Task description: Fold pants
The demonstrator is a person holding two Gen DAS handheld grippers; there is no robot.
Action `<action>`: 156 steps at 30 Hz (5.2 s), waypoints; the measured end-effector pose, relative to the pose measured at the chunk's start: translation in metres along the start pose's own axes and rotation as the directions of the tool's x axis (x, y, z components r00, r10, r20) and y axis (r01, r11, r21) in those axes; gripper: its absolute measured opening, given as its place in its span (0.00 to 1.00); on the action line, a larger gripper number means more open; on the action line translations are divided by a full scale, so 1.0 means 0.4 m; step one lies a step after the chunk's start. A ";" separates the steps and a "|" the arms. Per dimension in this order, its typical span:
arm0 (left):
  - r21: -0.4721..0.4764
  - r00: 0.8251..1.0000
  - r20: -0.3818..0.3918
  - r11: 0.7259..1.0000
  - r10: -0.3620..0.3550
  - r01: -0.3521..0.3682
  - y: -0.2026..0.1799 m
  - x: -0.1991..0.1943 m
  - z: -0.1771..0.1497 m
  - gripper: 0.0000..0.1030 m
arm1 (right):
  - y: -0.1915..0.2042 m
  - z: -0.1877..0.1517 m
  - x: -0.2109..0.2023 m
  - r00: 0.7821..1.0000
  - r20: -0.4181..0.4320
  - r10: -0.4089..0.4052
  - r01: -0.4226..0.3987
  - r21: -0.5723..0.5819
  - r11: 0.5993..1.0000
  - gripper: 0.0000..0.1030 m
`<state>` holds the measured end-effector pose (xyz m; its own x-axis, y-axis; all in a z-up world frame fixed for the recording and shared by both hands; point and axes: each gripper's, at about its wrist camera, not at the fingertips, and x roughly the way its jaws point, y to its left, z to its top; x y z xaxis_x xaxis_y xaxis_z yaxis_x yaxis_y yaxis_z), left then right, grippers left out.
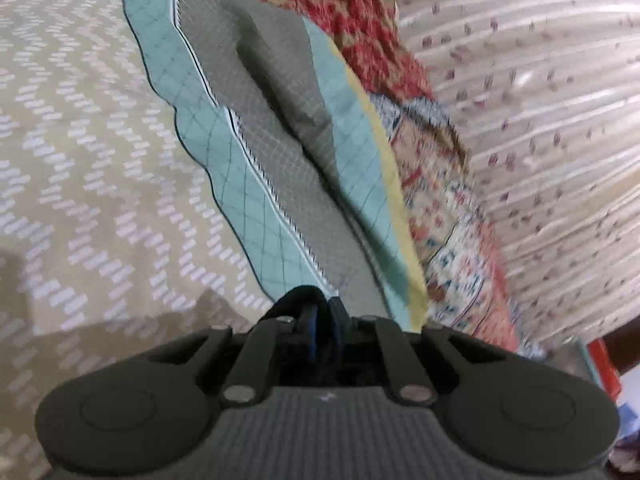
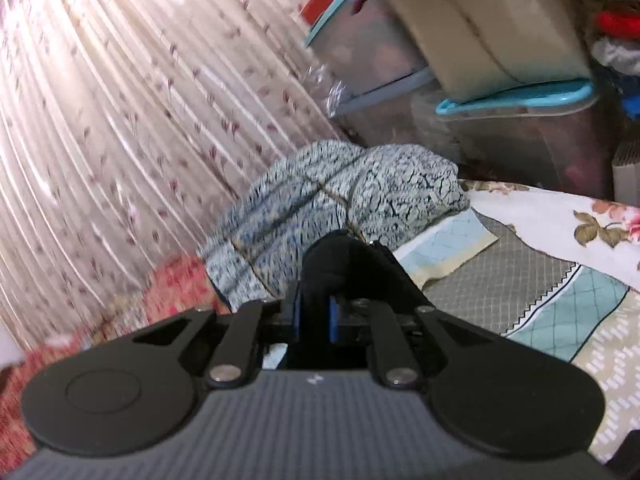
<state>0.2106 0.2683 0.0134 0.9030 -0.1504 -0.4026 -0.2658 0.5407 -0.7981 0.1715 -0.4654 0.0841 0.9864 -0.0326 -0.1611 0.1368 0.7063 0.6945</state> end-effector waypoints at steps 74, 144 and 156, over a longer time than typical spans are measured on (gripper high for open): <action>0.718 0.970 0.118 0.656 0.215 -0.233 -0.118 -0.012 -0.043 0.59 | -0.241 -0.016 0.155 0.896 -0.175 -0.408 0.399 -0.089 0.913 0.49; 0.243 0.973 -0.212 0.969 0.087 -0.034 0.126 -0.480 -0.277 0.76 | -0.198 -0.429 -0.502 0.930 -0.362 0.063 -0.051 0.042 0.998 0.40; 0.800 0.891 0.053 0.515 0.451 -0.309 0.065 -0.421 -0.490 0.31 | -0.274 -0.563 -0.362 0.838 -0.536 0.103 -0.013 0.169 0.986 0.09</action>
<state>-0.0148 0.1454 -0.0274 0.7028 0.1540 -0.6945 -0.1456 0.9868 0.0714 -0.0070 -0.3790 -0.1266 0.7917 0.4248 -0.4392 0.1369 0.5772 0.8050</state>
